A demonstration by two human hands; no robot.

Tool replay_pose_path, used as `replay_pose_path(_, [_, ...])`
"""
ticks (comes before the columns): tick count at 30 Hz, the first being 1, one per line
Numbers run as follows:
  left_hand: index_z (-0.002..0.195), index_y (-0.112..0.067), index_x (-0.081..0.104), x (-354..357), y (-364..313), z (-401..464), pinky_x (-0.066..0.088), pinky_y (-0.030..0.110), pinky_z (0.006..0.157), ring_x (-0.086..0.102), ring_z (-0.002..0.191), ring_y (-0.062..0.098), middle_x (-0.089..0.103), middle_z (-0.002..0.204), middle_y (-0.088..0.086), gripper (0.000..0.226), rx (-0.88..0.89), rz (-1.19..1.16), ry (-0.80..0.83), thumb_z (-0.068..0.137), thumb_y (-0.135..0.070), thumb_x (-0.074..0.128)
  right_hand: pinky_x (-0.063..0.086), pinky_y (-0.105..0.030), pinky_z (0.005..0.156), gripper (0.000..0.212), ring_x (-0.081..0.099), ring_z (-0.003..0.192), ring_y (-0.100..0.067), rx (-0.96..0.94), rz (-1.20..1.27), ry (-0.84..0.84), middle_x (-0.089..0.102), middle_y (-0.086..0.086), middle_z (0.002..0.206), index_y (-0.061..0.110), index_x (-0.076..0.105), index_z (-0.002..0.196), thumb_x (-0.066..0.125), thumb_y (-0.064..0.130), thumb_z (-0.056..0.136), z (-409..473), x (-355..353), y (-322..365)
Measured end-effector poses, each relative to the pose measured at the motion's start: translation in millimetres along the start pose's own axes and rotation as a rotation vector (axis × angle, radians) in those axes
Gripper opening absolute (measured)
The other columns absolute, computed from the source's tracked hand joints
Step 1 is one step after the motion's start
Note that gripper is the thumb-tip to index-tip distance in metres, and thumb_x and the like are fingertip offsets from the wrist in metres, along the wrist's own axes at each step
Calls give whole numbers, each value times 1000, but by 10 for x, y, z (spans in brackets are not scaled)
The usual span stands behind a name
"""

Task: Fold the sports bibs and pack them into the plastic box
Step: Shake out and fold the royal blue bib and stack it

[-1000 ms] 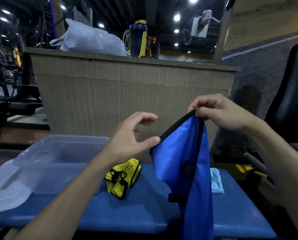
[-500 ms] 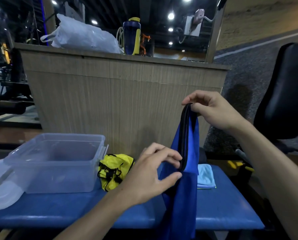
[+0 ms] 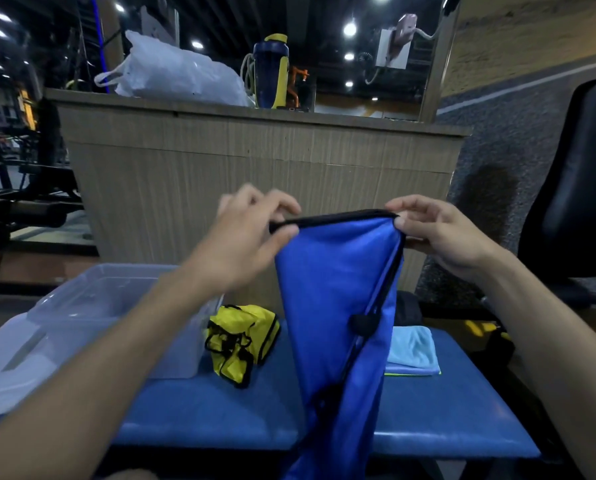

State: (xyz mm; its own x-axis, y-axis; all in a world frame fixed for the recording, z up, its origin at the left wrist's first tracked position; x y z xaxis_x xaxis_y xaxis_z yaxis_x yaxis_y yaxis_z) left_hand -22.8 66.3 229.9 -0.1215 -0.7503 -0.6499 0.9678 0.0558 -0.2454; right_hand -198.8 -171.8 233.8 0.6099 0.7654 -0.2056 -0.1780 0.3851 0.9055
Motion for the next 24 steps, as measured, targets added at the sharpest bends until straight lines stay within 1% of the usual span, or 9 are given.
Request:
replay_pose_path(2, [122, -37, 58, -268, -50, 275, 34, 34, 91, 35, 106, 17, 40, 103, -5, 24, 9, 111, 68, 99, -41, 54, 56, -28, 81, 20, 66, 87, -15, 23, 116, 57, 67, -5, 95, 16, 70, 106, 62, 4, 93, -12, 45, -33])
replay_pose_path(5, [120, -39, 60, -602, -311, 556, 33, 31, 89, 37, 105, 15, 39, 99, -9, 23, 114, 169, 90, 99, -44, 50, 48, -34, 84, 22, 53, 83, -18, 28, 263, 109, 61, -9, 95, 21, 78, 99, 63, 9, 88, -9, 153, -47])
replay_pose_path(9, [121, -34, 65, -844, -625, 726, 31, 9, 78, 42, 91, -9, 45, 91, -25, 23, 278, 186, 145, 103, -38, 51, 38, -32, 74, 26, 36, 63, -11, 41, 356, 102, 38, -6, 78, 13, 74, 108, 53, 3, 96, -26, 214, -59])
replay_pose_path(11, [123, -31, 66, -825, -667, 760, 29, 16, 76, 42, 87, -2, 46, 86, -25, 27, 285, 339, 207, 105, -38, 47, 38, -32, 73, 28, 38, 65, -12, 46, 343, 77, 40, -7, 79, 12, 72, 109, 49, 0, 97, -54, 197, -50])
replay_pose_path(13, [119, -28, 68, -722, -660, 743, 28, 31, 83, 44, 91, 12, 56, 88, -13, 35, 296, 570, 264, 106, -41, 39, 42, -31, 73, 29, 45, 71, -14, 38, 330, 32, 52, -6, 84, 13, 70, 106, 47, -2, 96, -91, 168, -19])
replay_pose_path(15, [108, -26, 68, -564, -632, 690, 31, 39, 85, 44, 92, 19, 64, 94, -3, 42, 321, 748, 296, 105, -44, 29, 47, -27, 68, 29, 53, 72, -13, 25, 317, -38, 63, -3, 84, 14, 68, 105, 46, -3, 96, -153, 106, 26])
replay_pose_path(17, [101, -25, 66, -436, -622, 641, 32, 40, 85, 39, 89, 18, 64, 93, -1, 41, 333, 790, 289, 106, -43, 29, 50, -22, 62, 27, 57, 70, -12, 16, 301, -82, 67, 0, 83, 15, 67, 105, 47, -2, 96, -234, 26, 31])
replay_pose_path(21, [104, -27, 62, -270, -636, 595, 34, 41, 87, 35, 86, 17, 49, 84, -4, 38, 323, 780, 260, 108, -43, 28, 50, -18, 60, 24, 60, 70, -8, 23, 239, -75, 67, 3, 82, 17, 68, 106, 54, 0, 96, -418, -112, -77])
replay_pose_path(24, [98, -28, 62, -129, -606, 564, 36, 43, 91, 33, 87, 16, 58, 85, -4, 41, 343, 834, 252, 108, -43, 25, 52, -17, 62, 23, 61, 69, -6, 8, 228, -56, 66, 7, 78, 14, 65, 109, 53, -2, 96, -496, -156, -119])
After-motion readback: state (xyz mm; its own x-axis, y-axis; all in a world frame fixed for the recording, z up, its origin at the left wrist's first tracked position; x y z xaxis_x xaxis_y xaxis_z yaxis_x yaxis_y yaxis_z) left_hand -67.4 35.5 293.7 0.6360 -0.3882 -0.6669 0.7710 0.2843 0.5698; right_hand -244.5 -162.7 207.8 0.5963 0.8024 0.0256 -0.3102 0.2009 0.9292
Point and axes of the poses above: each hand's wrist, its own z-axis towards the middle knuckle, its own x-axis out of the palm, y = z × x, the point moved 4 cm from there along z, towards the middle knuckle
